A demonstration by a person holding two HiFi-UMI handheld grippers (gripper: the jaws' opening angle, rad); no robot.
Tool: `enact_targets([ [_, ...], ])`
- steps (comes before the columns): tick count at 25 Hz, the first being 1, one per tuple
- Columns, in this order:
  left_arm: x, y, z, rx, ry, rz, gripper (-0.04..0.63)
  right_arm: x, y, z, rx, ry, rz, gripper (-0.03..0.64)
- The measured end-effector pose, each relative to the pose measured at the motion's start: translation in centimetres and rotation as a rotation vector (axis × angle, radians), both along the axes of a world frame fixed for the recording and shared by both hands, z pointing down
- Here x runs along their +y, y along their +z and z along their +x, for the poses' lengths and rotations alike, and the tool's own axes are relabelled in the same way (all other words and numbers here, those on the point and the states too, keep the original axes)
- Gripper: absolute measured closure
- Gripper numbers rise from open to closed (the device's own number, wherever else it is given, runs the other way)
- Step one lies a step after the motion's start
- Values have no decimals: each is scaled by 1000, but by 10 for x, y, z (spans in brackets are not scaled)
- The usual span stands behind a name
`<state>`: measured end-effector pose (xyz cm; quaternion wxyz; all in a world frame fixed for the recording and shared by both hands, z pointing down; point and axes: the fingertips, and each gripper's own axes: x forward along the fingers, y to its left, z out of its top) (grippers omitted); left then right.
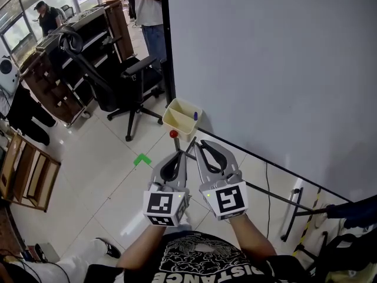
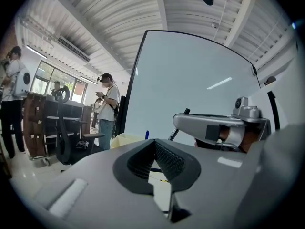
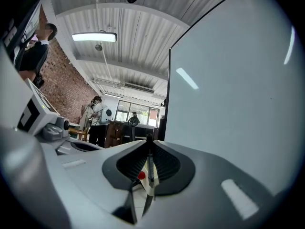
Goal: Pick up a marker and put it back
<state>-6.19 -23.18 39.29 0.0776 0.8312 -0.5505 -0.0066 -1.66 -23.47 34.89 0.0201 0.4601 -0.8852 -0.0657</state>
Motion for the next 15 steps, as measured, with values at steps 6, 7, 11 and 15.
enact_targets([
  [6, -16, 4, -10, 1, 15, -15, 592, -23, 3, -9, -5, 24, -6, 581],
  [7, -19, 5, -12, 1, 16, -18, 592, -26, 3, -12, -5, 26, -6, 581],
  [11, -31, 7, -19, 4, 20, -24, 591, -42, 9, -20, 9, 32, -8, 580],
  [15, -41, 8, -25, 6, 22, -27, 592, -56, 12, -24, 12, 38, -12, 581],
])
